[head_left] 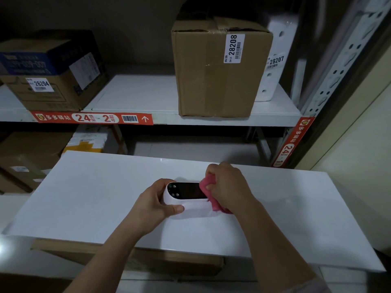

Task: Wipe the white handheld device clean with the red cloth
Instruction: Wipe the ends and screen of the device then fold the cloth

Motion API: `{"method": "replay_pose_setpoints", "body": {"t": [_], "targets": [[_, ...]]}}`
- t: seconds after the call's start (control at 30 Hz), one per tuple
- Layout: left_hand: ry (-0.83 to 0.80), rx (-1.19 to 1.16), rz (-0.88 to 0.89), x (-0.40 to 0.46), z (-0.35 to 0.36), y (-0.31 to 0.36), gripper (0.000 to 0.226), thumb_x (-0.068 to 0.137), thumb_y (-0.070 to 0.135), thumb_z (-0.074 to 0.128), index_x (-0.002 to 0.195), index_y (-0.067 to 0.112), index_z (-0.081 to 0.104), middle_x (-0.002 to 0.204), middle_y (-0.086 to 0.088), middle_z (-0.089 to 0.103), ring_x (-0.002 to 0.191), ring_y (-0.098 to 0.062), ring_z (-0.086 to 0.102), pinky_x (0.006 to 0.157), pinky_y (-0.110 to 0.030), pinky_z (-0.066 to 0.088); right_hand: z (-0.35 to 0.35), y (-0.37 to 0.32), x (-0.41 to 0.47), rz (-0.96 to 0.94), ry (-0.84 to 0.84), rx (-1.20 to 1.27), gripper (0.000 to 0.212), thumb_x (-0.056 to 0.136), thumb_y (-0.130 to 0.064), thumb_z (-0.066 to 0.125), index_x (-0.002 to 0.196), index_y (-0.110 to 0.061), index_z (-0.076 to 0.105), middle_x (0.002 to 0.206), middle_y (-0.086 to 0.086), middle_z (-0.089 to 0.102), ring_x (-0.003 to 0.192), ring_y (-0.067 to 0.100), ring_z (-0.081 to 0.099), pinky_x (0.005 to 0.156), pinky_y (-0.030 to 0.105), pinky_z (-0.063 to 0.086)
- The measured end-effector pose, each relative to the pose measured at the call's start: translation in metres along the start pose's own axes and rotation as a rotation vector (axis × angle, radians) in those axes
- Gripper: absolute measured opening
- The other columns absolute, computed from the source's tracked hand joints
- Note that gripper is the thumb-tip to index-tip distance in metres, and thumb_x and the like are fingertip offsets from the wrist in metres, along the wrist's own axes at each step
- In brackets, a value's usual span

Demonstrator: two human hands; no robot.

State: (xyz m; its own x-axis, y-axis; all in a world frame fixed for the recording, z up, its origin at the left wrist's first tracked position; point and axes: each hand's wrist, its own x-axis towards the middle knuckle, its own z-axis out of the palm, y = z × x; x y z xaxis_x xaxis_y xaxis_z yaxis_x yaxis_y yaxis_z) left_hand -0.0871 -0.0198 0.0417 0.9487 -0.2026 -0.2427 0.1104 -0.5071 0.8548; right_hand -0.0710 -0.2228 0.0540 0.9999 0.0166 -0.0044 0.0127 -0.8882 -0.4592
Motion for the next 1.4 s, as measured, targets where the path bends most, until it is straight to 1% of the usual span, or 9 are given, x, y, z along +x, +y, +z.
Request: {"method": "replay_pose_setpoints", "body": {"t": [0.13, 0.4, 0.63, 0.73, 0.83, 0.9, 1.0, 1.17, 1.4], "targets": [[0.027, -0.073, -0.078, -0.002, -0.003, -0.003, 0.055, 0.079, 0.011, 0.076, 0.121, 0.033, 0.049, 0.105, 0.011, 0.061, 0.092, -0.011, 0.061, 0.078, -0.027, 0.054, -0.003, 0.016, -0.001, 0.095, 0.01, -0.046, 0.013, 0.082, -0.017, 0.054, 0.095, -0.019, 0.059, 0.098, 0.005, 0.054, 0.087, 0.028, 0.057, 0.079, 0.034, 0.047], [0.051, 0.0, -0.123, -0.001, -0.002, -0.008, 0.067, 0.065, 0.019, 0.087, 0.118, 0.032, 0.048, 0.106, 0.008, 0.062, 0.092, -0.017, 0.062, 0.086, -0.04, 0.056, -0.004, 0.028, -0.006, 0.255, -0.145, 0.413, 0.023, 0.073, -0.007, 0.062, 0.09, -0.022, 0.062, 0.098, 0.002, 0.063, 0.083, 0.015, 0.06, 0.061, 0.023, 0.046], [0.063, -0.002, -0.123, -0.001, -0.005, -0.016, 0.058, 0.069, 0.013, 0.083, 0.113, 0.03, 0.05, 0.104, 0.011, 0.059, 0.087, -0.013, 0.06, 0.078, -0.03, 0.054, 0.005, 0.033, -0.006, 0.483, -0.191, 0.81, 0.049, 0.064, -0.008, 0.067, 0.099, -0.04, 0.054, 0.115, 0.006, 0.051, 0.098, 0.027, 0.058, 0.073, 0.035, 0.053], [0.042, -0.008, -0.121, -0.001, -0.008, -0.022, 0.057, 0.069, 0.011, 0.083, 0.114, 0.027, 0.051, 0.106, 0.01, 0.06, 0.095, -0.01, 0.058, 0.081, -0.029, 0.051, 0.008, 0.035, -0.004, 0.492, -0.165, 0.875, 0.05, 0.071, 0.004, 0.059, 0.103, -0.033, 0.053, 0.101, 0.004, 0.056, 0.088, 0.023, 0.059, 0.073, 0.036, 0.054], [0.023, 0.006, -0.107, -0.001, -0.011, -0.029, 0.057, 0.07, 0.012, 0.083, 0.115, 0.026, 0.051, 0.108, 0.01, 0.06, 0.098, -0.007, 0.056, 0.079, -0.024, 0.045, 0.014, 0.028, 0.0, 0.478, -0.046, 0.907, 0.037, 0.071, 0.008, 0.059, 0.094, -0.021, 0.059, 0.081, -0.001, 0.065, 0.068, 0.019, 0.062, 0.057, 0.029, 0.053], [0.005, 0.01, -0.094, -0.002, -0.013, -0.032, 0.057, 0.069, 0.011, 0.083, 0.114, 0.028, 0.051, 0.108, 0.011, 0.06, 0.098, -0.004, 0.056, 0.076, -0.018, 0.043, 0.023, 0.024, 0.004, 0.452, 0.013, 0.906, 0.028, 0.07, 0.003, 0.066, 0.082, -0.021, 0.063, 0.072, 0.0, 0.07, 0.063, 0.02, 0.063, 0.058, 0.033, 0.054], [0.018, 0.001, -0.092, -0.003, -0.013, -0.038, 0.056, 0.069, 0.009, 0.082, 0.112, 0.028, 0.051, 0.106, 0.011, 0.061, 0.098, -0.003, 0.056, 0.074, -0.014, 0.042, 0.04, 0.021, 0.008, 0.422, 0.025, 0.881, 0.019, 0.073, -0.011, 0.074, 0.079, -0.028, 0.067, 0.083, -0.003, 0.074, 0.076, 0.02, 0.068, 0.069, 0.034, 0.057], [0.055, -0.028, -0.104, -0.005, -0.01, -0.043, 0.056, 0.07, 0.009, 0.082, 0.113, 0.027, 0.052, 0.107, 0.01, 0.061, 0.099, -0.004, 0.056, 0.077, -0.019, 0.043, 0.054, 0.019, 0.007, 0.355, -0.014, 0.573, 0.027, 0.08, -0.008, 0.057, 0.091, -0.028, 0.07, 0.096, -0.004, 0.071, 0.09, 0.018, 0.064, 0.076, 0.025, 0.049], [0.067, -0.06, -0.115, -0.009, -0.014, -0.037, 0.053, 0.071, 0.005, 0.081, 0.111, 0.025, 0.052, 0.105, 0.009, 0.061, 0.095, -0.003, 0.056, 0.075, -0.02, 0.045, 0.026, 0.026, -0.004, 0.374, -0.386, 0.384, 0.027, 0.082, -0.004, 0.05, 0.091, -0.024, 0.066, 0.091, 0.003, 0.066, 0.084, 0.023, 0.063, 0.072, 0.031, 0.053]]}}
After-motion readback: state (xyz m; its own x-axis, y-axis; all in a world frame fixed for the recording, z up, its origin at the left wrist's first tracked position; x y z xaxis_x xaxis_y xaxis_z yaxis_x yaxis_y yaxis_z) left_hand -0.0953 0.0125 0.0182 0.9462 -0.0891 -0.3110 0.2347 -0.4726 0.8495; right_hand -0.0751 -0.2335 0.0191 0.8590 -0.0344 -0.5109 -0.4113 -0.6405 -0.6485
